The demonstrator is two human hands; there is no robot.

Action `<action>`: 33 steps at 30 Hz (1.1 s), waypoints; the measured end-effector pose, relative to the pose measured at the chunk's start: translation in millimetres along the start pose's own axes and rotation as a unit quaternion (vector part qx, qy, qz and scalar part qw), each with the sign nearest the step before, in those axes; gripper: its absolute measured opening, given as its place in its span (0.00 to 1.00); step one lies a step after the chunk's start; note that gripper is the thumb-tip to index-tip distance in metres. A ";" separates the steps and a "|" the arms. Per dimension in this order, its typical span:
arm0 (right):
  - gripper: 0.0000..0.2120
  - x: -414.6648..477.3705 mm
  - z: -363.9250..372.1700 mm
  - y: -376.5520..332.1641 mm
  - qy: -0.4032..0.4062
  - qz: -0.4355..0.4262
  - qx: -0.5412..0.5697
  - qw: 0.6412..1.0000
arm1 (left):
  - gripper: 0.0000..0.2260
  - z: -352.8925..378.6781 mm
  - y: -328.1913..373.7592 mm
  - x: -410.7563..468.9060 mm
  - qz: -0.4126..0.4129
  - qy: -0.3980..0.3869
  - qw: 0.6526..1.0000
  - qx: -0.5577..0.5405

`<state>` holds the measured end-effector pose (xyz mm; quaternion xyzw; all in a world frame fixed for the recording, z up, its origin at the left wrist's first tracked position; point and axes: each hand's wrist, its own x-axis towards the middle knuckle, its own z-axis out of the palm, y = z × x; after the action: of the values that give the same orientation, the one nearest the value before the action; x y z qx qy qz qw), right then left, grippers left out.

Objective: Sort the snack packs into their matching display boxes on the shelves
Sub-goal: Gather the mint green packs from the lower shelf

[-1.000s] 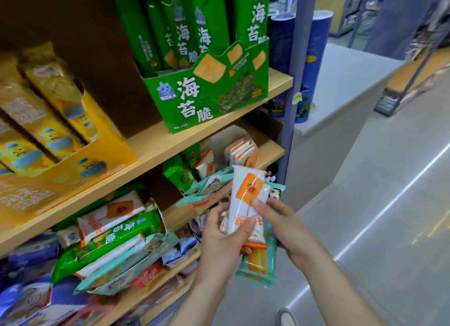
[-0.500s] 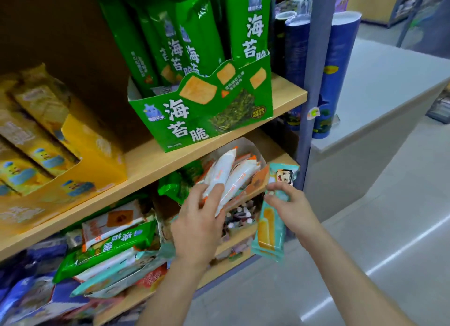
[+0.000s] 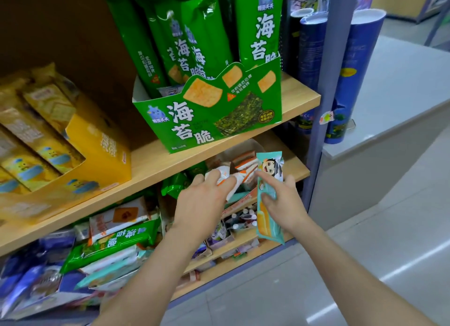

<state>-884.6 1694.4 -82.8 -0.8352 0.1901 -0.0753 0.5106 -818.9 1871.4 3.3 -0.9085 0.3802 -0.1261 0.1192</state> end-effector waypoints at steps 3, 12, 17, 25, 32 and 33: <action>0.27 4.1 0.4 1.5 0.007 -0.018 -0.083 0.996 | 0.27 -2.7 0.8 7.2 0.014 -0.021 1.000 -0.016; 0.25 20.8 -14.6 -1.8 0.001 -0.028 -0.220 0.975 | 0.25 -6.5 -1.7 15.6 0.002 -0.018 0.989 -0.144; 0.21 29.7 -19.5 -6.4 0.003 -0.030 -0.284 0.958 | 0.25 -7.2 -2.7 17.7 -0.054 0.002 0.981 -0.187; 0.08 34.7 -14.5 -0.3 0.101 -0.020 -0.270 0.957 | 0.23 11.8 22.6 36.6 -0.061 0.036 0.995 -0.074; 0.04 34.9 -8.2 8.0 0.193 -0.089 -0.149 0.966 | 0.21 12.7 26.2 44.4 0.018 0.152 0.984 -0.088; 0.04 33.8 -7.3 9.7 0.203 -0.090 -0.130 0.966 | 0.20 10.6 25.0 42.8 0.021 0.165 0.981 -0.103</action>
<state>-858.2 1671.1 -90.3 -0.8750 0.2226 -0.2638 0.3395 -802.9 1824.7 -8.5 -0.8742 0.4249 -0.2322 -0.0369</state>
